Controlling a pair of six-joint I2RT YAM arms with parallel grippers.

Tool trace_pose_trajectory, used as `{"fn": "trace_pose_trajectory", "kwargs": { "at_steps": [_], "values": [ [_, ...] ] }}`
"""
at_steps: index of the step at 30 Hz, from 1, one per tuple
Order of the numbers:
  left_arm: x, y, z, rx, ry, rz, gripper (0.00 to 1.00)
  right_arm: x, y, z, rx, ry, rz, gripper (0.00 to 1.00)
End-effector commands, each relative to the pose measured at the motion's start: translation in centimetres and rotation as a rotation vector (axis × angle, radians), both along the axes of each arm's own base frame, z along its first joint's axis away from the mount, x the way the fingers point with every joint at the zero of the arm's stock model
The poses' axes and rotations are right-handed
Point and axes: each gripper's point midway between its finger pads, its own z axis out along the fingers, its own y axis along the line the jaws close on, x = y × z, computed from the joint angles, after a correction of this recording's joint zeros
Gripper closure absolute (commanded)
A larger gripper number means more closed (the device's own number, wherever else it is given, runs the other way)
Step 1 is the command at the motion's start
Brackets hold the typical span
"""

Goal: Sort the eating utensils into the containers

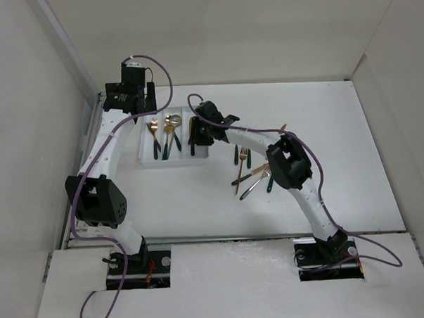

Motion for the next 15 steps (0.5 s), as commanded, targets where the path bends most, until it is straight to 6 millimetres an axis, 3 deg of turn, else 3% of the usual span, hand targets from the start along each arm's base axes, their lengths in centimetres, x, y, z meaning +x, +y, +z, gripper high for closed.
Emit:
{"fn": "trace_pose_trajectory", "kwargs": {
  "at_steps": [1,2,5,6,8,9,10,11,12,13,14,15],
  "values": [
    [-0.2,0.6,2.3,0.003,-0.068,0.015,0.00,0.6,0.8,4.7,0.067,-0.062,0.003,0.54],
    [-0.2,0.6,2.3,0.003,-0.068,0.015,0.00,0.9,1.0,7.2,0.104,-0.105,0.004,0.52],
    [-0.2,0.4,2.2,-0.003,-0.067,0.008,0.00,0.9,0.4,9.8,0.123,-0.158,-0.020,0.51],
    [-0.2,0.4,2.2,-0.003,-0.067,0.008,0.00,0.9,-0.1,13.0,0.145,-0.217,-0.028,0.50],
    [-0.2,0.4,2.2,-0.003,-0.067,0.008,0.00,1.1,-2.0,14.7,0.111,-0.267,-0.090,0.50],
    [-0.2,0.4,2.2,-0.003,-0.067,0.008,0.00,0.5,-3.3,17.6,0.112,-0.310,-0.115,0.47],
    [-0.2,0.4,2.2,-0.003,-0.067,0.008,0.00,0.6,-4.8,18.4,0.082,-0.335,-0.169,0.46],
    [-0.2,0.4,2.2,-0.003,-0.067,0.008,0.00,-0.2,-6.1,17.4,0.036,-0.323,-0.182,0.44],
    [-0.2,0.4,2.2,-0.003,-0.067,0.008,0.00,-0.5,-7.6,17.4,0.014,-0.319,-0.207,0.39],
    [-0.2,0.4,2.2,-0.003,-0.067,0.008,0.00,-1.4,-9.6,18.7,0.004,-0.319,-0.228,0.37],
    [-0.2,0.4,2.2,-0.003,-0.067,0.008,0.00,-1.2,-12.0,18.0,-0.022,-0.299,-0.262,0.36],
    [-0.1,0.2,2.2,-0.011,-0.066,-0.001,0.00,-2.3,-13.9,15.0,-0.070,-0.228,-0.260,0.33]
  ]
}}
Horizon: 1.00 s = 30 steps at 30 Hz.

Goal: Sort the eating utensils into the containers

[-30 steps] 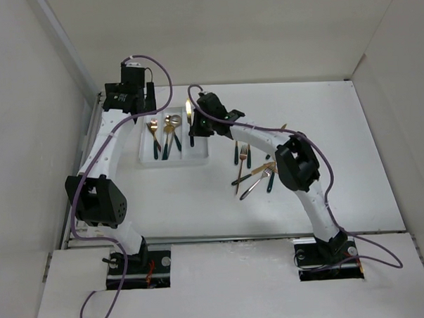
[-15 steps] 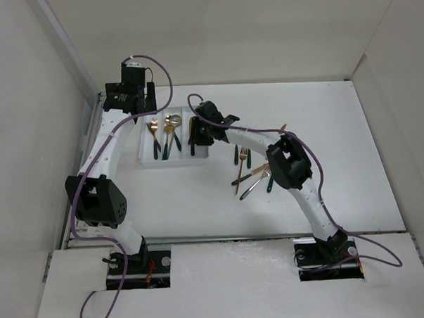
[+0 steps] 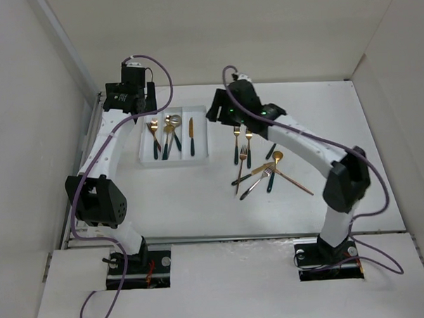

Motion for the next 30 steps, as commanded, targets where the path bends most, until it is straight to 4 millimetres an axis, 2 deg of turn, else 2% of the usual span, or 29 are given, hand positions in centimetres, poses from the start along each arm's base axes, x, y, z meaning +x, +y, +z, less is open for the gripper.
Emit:
{"fn": "trace_pose_trajectory", "kwargs": {
  "at_steps": [1,2,3,6,7,10,12,15,17,19,20,23,25,27,30],
  "values": [
    [-0.3,0.3,2.0,-0.008,-0.057,0.001,0.00,-1.0,-8.2,-2.0,-0.120,0.065,-0.094,0.33],
    [-0.1,-0.3,1.5,-0.027,-0.045,-0.023,0.00,-2.1,-9.0,-3.4,-0.112,0.123,-0.030,0.33],
    [0.0,-0.5,1.4,-0.037,-0.043,-0.035,0.00,-2.9,-12.4,-6.6,-0.152,0.206,-0.049,0.33],
    [0.2,-1.5,1.6,-0.075,-0.046,-0.078,0.00,-5.8,-16.7,-9.0,-0.177,0.308,0.013,0.33],
    [0.2,-1.7,1.0,-0.078,-0.026,-0.085,0.00,-7.3,-17.9,-10.6,-0.195,0.358,0.022,0.33],
    [0.5,-2.3,0.8,-0.101,-0.020,-0.111,0.00,-9.8,-20.3,-11.6,-0.266,0.407,0.042,0.33],
    [0.5,-2.7,0.7,-0.110,-0.016,-0.136,0.00,-10.6,-21.1,-11.1,-0.302,0.403,0.039,0.33],
    [0.4,-3.1,0.5,-0.127,-0.004,-0.156,0.00,-12.0,-23.6,-11.8,-0.388,0.435,-0.017,0.33],
    [0.2,-3.1,0.0,-0.119,0.011,-0.161,0.00,-11.8,-25.3,-12.0,-0.424,0.442,-0.074,0.33],
    [0.2,-3.5,0.0,-0.119,0.011,-0.170,0.00,-11.7,-25.5,-12.4,-0.410,0.467,-0.028,0.34],
    [0.2,-3.5,0.0,-0.119,0.011,-0.170,0.00,-11.0,-26.2,-12.0,-0.434,0.467,-0.058,0.34],
    [0.0,-3.5,0.4,-0.120,0.002,-0.171,0.00,-11.5,-28.3,-13.4,-0.567,0.558,-0.034,0.37],
    [-0.1,-3.5,0.0,-0.119,0.011,-0.170,0.00,-11.6,-28.9,-13.5,-0.620,0.574,0.001,0.43],
    [-0.1,-3.5,0.0,-0.119,0.011,-0.170,0.00,-11.3,-29.8,-13.3,-0.670,0.540,0.005,0.43],
    [-0.1,-3.5,0.0,-0.119,0.011,-0.170,0.00,-11.8,-29.5,-13.7,-0.674,0.504,0.077,0.41]
  ]
}}
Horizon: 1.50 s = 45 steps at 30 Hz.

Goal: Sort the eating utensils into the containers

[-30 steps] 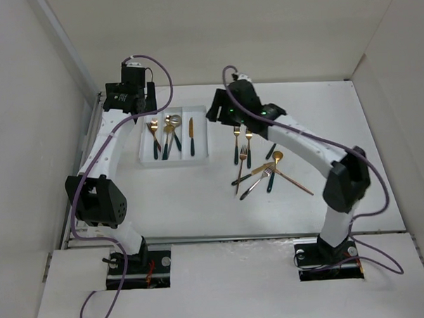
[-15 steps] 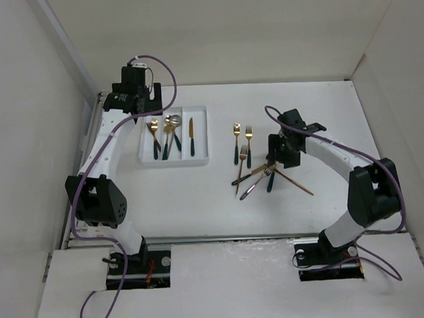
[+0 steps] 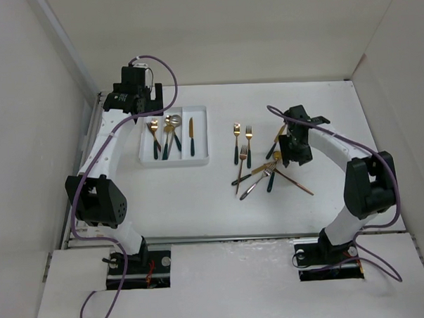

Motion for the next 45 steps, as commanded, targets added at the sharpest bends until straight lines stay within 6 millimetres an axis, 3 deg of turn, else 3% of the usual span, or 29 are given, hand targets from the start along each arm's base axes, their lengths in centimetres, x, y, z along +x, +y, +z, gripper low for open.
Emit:
{"fn": "trace_pose_trajectory", "kwargs": {
  "at_steps": [1,6,10,15,22,24,27,32,36,42,45],
  "values": [
    [-0.2,-0.1,0.8,-0.003,-0.020,-0.011,0.00,-0.2,-0.9,1.1,-0.054,-0.032,0.099,0.41],
    [-0.2,-0.1,1.7,-0.007,-0.040,-0.011,0.00,-0.8,0.9,-0.4,0.075,0.032,0.214,0.40],
    [-0.2,-0.1,1.7,-0.007,-0.040,-0.011,0.00,-1.2,0.2,-2.8,-0.012,0.147,0.215,0.38],
    [-0.3,-0.1,1.8,-0.008,-0.049,-0.011,0.00,-1.7,1.8,-3.3,-0.061,0.159,0.271,0.38],
    [-0.3,-0.1,1.8,-0.008,-0.049,-0.011,0.00,-2.9,1.3,-6.1,-0.148,0.279,0.314,0.40],
    [-0.4,-0.1,2.2,-0.010,-0.058,-0.011,0.00,-3.1,0.7,-7.0,-0.181,0.311,0.311,0.47],
    [-0.4,0.1,2.2,0.003,-0.058,-0.010,0.00,-2.1,0.0,-7.3,-0.233,0.273,0.292,0.69],
    [-0.7,-0.1,2.3,0.009,-0.059,-0.012,0.00,-1.7,-0.9,-7.7,-0.243,0.241,0.265,0.87],
    [-0.7,-0.1,2.3,0.009,-0.059,-0.012,0.00,-0.5,-0.3,-7.4,-0.226,0.201,0.263,0.99],
    [-1.0,0.1,2.5,0.015,-0.060,-0.005,0.00,1.7,1.2,-5.7,-0.105,0.093,0.237,1.00],
    [-1.0,0.3,2.5,0.022,-0.061,0.003,0.00,2.5,0.3,-4.4,-0.071,0.047,0.170,1.00]
  ]
}}
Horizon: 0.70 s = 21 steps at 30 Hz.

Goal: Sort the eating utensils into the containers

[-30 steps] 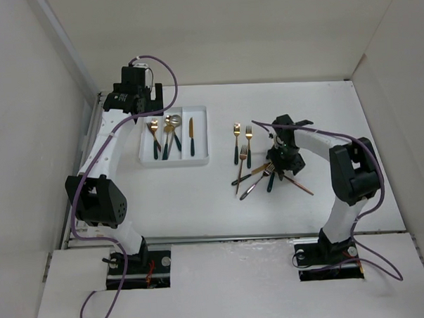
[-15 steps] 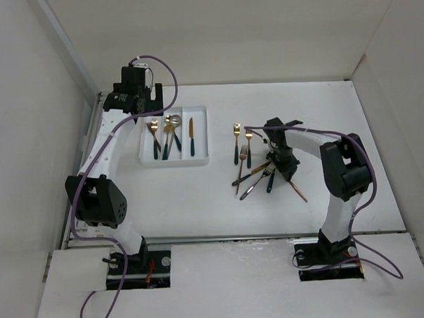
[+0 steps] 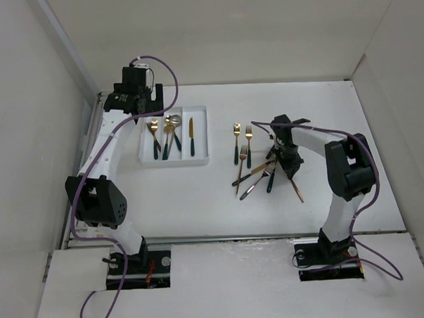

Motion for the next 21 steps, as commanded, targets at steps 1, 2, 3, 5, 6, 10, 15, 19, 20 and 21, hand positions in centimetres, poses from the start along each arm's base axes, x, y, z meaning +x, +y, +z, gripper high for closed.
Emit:
{"fn": "trace_pose_trajectory", "kwargs": {
  "at_steps": [1,2,3,5,6,10,15,19,20,21],
  "values": [
    [-1.0,0.5,2.9,0.008,-0.072,0.009,0.00,4.8,-0.5,1.3,0.083,-0.204,-0.110,1.00],
    [-1.1,0.5,2.6,0.010,-0.063,0.009,0.00,4.9,-1.0,1.6,0.086,-0.215,-0.136,1.00],
    [-1.1,0.5,2.6,0.010,-0.063,0.009,0.00,5.0,-1.2,1.9,0.103,-0.224,-0.168,1.00],
    [-1.1,0.5,2.6,0.017,-0.061,0.004,0.00,5.3,-2.9,1.9,0.099,-0.228,-0.232,1.00],
    [-1.1,0.5,2.6,0.017,-0.061,0.004,0.00,5.3,-3.6,1.9,0.089,-0.231,-0.249,1.00],
    [-1.1,0.5,2.6,0.017,-0.061,0.004,0.00,6.0,-6.3,1.7,0.068,-0.236,-0.323,1.00],
    [-1.4,0.3,2.6,0.023,-0.063,0.001,0.00,7.7,-6.7,3.5,0.118,-0.316,-0.360,1.00],
    [-1.5,0.5,2.3,0.030,-0.054,0.008,0.00,9.3,-5.5,7.1,0.211,-0.429,-0.386,1.00],
    [-1.3,0.5,2.4,0.029,-0.063,0.008,0.00,9.6,-4.9,8.7,0.251,-0.465,-0.399,1.00],
    [-1.3,0.5,2.4,0.029,-0.063,0.008,0.00,10.0,-4.4,9.8,0.289,-0.487,-0.403,1.00]
  ]
}}
